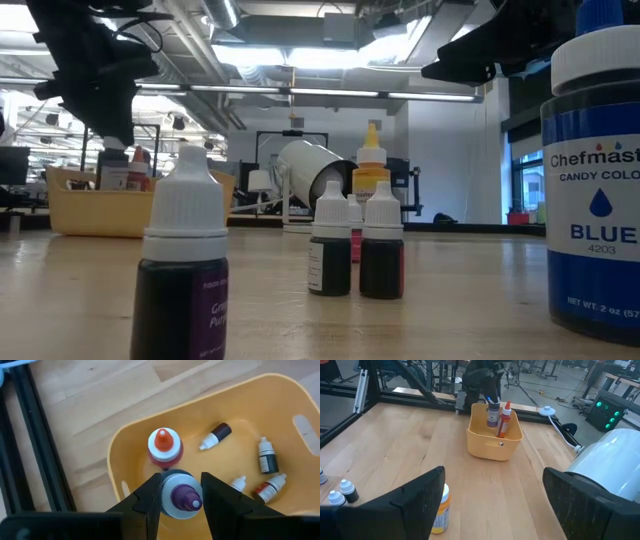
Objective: Pick & Place food coloring
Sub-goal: Put the large purple food coloring bottle into the bin
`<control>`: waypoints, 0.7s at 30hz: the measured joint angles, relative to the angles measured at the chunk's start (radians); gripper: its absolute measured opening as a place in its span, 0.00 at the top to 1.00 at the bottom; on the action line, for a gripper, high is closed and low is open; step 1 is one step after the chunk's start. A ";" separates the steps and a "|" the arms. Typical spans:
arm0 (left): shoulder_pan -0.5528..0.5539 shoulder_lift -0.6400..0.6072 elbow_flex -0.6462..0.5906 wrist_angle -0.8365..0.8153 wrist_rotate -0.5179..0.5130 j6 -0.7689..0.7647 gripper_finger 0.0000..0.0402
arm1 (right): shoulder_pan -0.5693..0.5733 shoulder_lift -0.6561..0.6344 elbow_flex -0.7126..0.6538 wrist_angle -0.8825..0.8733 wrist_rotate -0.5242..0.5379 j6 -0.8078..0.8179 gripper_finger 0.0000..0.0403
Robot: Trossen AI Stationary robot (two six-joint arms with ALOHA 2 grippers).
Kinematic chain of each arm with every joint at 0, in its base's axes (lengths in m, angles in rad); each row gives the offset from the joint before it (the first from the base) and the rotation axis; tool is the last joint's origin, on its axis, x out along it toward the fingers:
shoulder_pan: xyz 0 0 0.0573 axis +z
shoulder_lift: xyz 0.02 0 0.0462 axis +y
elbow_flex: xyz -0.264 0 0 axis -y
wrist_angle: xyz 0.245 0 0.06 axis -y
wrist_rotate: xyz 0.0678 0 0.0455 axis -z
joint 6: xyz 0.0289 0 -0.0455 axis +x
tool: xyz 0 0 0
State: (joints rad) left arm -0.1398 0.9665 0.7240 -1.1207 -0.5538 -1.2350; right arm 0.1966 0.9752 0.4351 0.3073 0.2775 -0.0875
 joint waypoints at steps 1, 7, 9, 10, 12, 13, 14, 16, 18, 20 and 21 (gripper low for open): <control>0.000 0.000 -0.004 0.004 -0.001 -0.008 0.71 | 0.000 0.000 0.000 0.000 0.000 0.000 0.16; 0.000 0.000 -0.093 0.058 0.023 -0.044 0.70 | 0.000 0.000 0.000 -0.006 0.000 0.000 0.16; 0.000 -0.001 -0.112 0.073 0.005 -0.062 0.70 | 0.000 0.000 0.000 -0.006 0.000 0.000 0.16; 0.000 -0.002 -0.118 0.076 -0.003 -0.065 0.70 | 0.000 0.000 0.000 -0.006 0.000 0.000 0.16; 0.000 -0.002 -0.121 0.082 -0.005 -0.064 0.70 | 0.000 0.000 0.000 -0.006 0.000 0.000 0.16; 0.000 -0.002 -0.121 0.083 -0.005 -0.063 0.70 | 0.000 0.000 0.000 -0.006 0.000 0.000 0.16; 0.000 -0.002 -0.121 0.084 -0.007 -0.062 0.69 | 0.000 0.000 0.000 -0.006 0.000 0.000 0.16; 0.000 -0.002 -0.122 0.084 -0.010 -0.052 0.68 | 0.000 0.000 0.000 -0.006 0.000 0.000 0.16; 0.000 -0.001 -0.122 0.083 -0.009 -0.045 0.67 | 0.000 0.000 0.000 -0.006 0.000 -0.001 0.16; 0.000 0.001 -0.125 0.078 0.001 -0.045 0.65 | 0.000 0.000 0.000 -0.006 0.000 -0.001 0.16; 0.000 0.001 -0.126 0.078 0.018 -0.044 0.65 | 0.000 0.000 0.000 -0.006 0.000 -0.001 0.16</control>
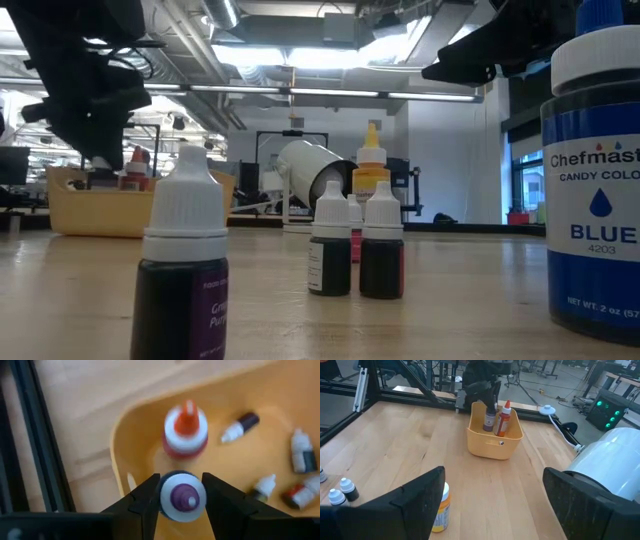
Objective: Pick & Place food coloring
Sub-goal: Put the large purple food coloring bottle into the bin
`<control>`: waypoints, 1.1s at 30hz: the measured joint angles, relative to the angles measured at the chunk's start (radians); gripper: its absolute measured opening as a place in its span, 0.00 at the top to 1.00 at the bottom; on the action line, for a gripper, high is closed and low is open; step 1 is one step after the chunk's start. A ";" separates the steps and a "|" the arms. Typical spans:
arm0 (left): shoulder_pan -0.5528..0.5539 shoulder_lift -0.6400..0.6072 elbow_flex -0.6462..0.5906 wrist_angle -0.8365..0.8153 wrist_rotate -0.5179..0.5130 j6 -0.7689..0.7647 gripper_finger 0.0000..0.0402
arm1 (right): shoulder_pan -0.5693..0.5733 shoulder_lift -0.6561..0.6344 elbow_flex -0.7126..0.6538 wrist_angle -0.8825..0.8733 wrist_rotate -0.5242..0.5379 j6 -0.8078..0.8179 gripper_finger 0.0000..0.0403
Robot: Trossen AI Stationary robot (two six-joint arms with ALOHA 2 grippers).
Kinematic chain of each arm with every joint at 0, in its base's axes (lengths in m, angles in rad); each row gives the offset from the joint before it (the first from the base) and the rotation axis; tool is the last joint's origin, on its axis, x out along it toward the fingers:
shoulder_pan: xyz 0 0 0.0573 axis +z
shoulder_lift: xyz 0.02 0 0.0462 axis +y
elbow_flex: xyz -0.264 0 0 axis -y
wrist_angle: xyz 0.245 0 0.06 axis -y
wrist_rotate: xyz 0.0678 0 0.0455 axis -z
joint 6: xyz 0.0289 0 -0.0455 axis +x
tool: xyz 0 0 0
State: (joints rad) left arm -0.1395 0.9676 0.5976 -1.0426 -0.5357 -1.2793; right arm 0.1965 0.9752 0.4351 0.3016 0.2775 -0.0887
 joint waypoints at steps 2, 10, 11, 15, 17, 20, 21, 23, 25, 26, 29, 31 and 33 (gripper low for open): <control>-0.001 0.000 0.000 0.003 0.024 0.004 0.64 | 0.000 0.000 0.000 0.000 0.000 0.000 0.16; 0.000 -0.001 0.002 0.005 0.051 0.013 0.63 | 0.000 0.000 0.000 0.000 0.000 -0.002 0.16; 0.000 -0.001 0.002 0.005 0.051 0.013 0.63 | 0.000 0.000 0.000 0.000 0.000 -0.002 0.16; 0.000 -0.001 0.003 0.005 0.057 0.032 0.62 | 0.000 0.000 0.000 0.000 0.000 -0.001 0.16; 0.000 -0.001 0.003 0.006 0.058 0.043 0.62 | 0.000 0.000 0.000 0.000 0.000 -0.001 0.16; 0.000 -0.001 0.003 0.006 0.058 0.044 0.62 | 0.000 0.000 0.000 0.000 0.000 0.000 0.16; 0.000 -0.001 0.003 0.006 0.058 0.044 0.62 | 0.000 0.000 0.000 0.000 0.000 0.000 0.16; 0.000 -0.002 0.003 0.006 0.058 0.044 0.62 | 0.000 0.000 0.000 0.000 0.000 0.000 0.16; 0.000 -0.001 0.003 0.006 0.057 0.044 0.62 | 0.000 0.000 0.000 0.000 0.000 0.000 0.16; 0.000 -0.001 0.003 0.006 0.057 0.044 0.62 | 0.000 0.000 0.000 0.000 0.000 0.000 0.16; -0.001 -0.001 0.003 0.005 0.057 0.049 0.61 | 0.000 0.000 0.000 0.000 0.000 0.000 0.16; -0.001 -0.001 0.003 0.004 0.058 0.067 0.60 | 0.000 0.000 0.000 0.000 0.000 0.000 0.16; -0.001 -0.001 0.003 0.004 0.058 0.074 0.58 | 0.000 0.000 0.000 0.000 0.000 0.000 0.16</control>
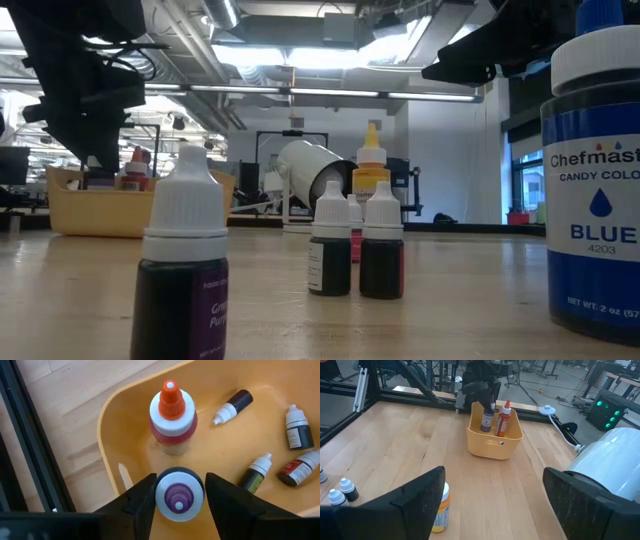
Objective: Pick & Place food coloring
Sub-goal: Put the large purple food coloring bottle into the bin, then put the large yellow food coloring bottle into the bin
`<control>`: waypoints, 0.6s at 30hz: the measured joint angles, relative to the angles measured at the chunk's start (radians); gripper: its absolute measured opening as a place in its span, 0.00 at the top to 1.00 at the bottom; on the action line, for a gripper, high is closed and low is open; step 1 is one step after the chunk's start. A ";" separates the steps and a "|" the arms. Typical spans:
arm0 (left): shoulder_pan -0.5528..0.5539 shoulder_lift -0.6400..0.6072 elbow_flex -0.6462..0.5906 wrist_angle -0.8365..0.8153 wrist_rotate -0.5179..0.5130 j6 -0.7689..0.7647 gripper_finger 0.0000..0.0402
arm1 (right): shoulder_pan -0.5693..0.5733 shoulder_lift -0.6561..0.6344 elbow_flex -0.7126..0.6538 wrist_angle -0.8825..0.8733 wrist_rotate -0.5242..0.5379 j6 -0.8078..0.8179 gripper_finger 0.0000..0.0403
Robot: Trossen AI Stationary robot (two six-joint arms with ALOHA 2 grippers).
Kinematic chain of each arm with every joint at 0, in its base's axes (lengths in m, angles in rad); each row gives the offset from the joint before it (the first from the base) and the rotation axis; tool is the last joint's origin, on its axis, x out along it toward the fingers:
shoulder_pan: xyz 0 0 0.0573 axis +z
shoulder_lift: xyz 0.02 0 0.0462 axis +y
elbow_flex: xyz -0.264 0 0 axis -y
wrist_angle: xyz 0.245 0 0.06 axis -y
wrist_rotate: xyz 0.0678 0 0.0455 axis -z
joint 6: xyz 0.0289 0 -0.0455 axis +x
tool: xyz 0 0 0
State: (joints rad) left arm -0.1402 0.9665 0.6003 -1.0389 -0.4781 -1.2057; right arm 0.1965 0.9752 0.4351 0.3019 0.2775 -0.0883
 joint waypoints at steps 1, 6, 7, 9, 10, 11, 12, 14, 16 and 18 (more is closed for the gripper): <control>0.000 0.000 0.000 0.001 -0.002 0.000 0.58 | 0.000 0.000 0.000 0.000 0.000 0.000 0.16; 0.000 0.000 0.013 0.010 -0.023 0.015 0.53 | 0.000 0.000 0.000 0.000 0.000 0.000 0.16; 0.000 0.000 0.025 0.012 -0.026 0.030 0.53 | 0.000 0.000 0.000 0.000 0.000 0.000 0.16; 0.000 0.000 0.049 0.013 -0.033 0.062 0.52 | 0.000 0.000 0.000 0.000 0.000 0.000 0.16; 0.000 0.000 0.064 0.012 -0.043 0.081 0.52 | 0.000 0.000 0.000 0.000 0.000 0.000 0.16; 0.000 0.000 0.079 0.012 -0.049 0.100 0.52 | 0.000 0.000 0.000 0.000 0.000 0.000 0.16; 0.000 0.000 0.096 0.013 -0.055 0.122 0.52 | 0.000 0.000 0.000 0.000 0.000 0.000 0.16; 0.000 0.000 0.128 0.012 -0.062 0.167 0.52 | 0.000 0.000 0.000 0.000 0.000 0.000 0.16; 0.000 0.000 0.162 0.013 -0.072 0.211 0.53 | 0.000 0.000 0.000 0.000 0.000 0.000 0.16; -0.004 0.000 0.190 0.032 -0.074 0.278 0.53 | 0.000 0.000 0.000 0.000 0.000 0.000 0.16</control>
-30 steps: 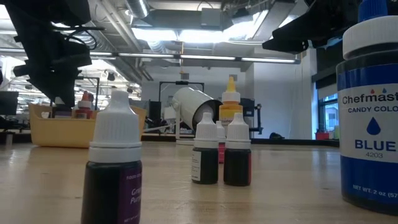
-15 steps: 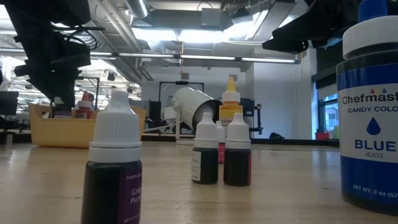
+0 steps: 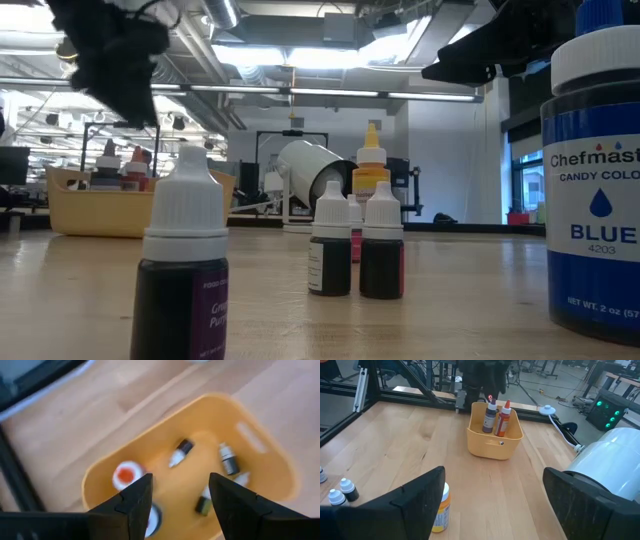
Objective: Pick & Place food coloring
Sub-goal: Put the large yellow food coloring bottle into the bin
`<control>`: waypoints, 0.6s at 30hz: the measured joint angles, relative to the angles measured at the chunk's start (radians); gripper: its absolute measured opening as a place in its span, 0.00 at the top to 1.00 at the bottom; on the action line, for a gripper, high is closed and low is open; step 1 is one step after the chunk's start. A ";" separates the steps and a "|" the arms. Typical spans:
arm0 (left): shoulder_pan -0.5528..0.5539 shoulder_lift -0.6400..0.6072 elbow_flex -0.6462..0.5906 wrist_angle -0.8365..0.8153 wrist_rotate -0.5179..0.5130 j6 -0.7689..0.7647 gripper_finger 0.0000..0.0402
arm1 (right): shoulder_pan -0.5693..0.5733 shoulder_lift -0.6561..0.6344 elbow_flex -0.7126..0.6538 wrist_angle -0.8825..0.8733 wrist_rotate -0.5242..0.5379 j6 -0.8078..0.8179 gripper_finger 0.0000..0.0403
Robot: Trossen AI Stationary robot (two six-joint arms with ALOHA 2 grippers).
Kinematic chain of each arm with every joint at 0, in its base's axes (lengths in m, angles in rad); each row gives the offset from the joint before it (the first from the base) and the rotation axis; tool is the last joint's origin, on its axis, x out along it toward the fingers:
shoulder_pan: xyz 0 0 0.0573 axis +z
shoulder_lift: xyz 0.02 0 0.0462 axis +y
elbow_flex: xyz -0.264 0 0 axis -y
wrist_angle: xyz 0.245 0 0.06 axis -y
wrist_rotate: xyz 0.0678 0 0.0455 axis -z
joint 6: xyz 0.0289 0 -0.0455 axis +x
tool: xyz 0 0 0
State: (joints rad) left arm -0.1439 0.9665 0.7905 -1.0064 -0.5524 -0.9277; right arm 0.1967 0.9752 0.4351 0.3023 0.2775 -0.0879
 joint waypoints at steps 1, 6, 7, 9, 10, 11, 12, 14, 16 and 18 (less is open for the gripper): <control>-0.004 0.000 0.007 0.027 0.003 0.037 0.53 | 0.000 0.000 0.000 0.000 0.000 0.000 0.16; -0.057 0.007 0.010 0.274 0.062 0.242 0.52 | 0.000 0.000 0.000 0.000 0.000 -0.001 0.16; -0.074 0.016 0.007 0.338 0.063 0.275 0.52 | 0.000 0.000 0.000 0.001 0.000 0.001 0.16; -0.113 0.025 -0.023 0.494 0.038 0.347 0.52 | 0.000 0.000 0.000 0.002 0.000 0.011 0.16; -0.133 0.031 -0.046 0.587 0.020 0.386 0.52 | 0.000 0.000 0.000 0.006 0.000 0.020 0.16; -0.150 0.040 -0.067 0.686 0.015 0.423 0.52 | 0.000 0.000 0.000 0.011 0.000 0.032 0.16; -0.163 0.047 -0.091 0.771 0.031 0.463 0.52 | 0.000 0.000 0.000 0.023 0.000 0.036 0.16; -0.181 0.057 -0.141 0.938 0.109 0.533 0.53 | 0.000 0.009 0.000 0.059 -0.010 0.056 0.16; -0.197 0.071 -0.194 1.114 0.174 0.609 0.53 | 0.000 0.033 0.000 0.103 -0.017 0.056 0.16; -0.215 0.083 -0.236 1.255 0.204 0.680 0.53 | 0.000 0.072 0.000 0.180 -0.017 0.030 0.16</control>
State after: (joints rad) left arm -0.3585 1.0491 0.5546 0.2486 -0.3486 -0.2474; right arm 0.1967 1.0476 0.4355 0.4825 0.2608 -0.0578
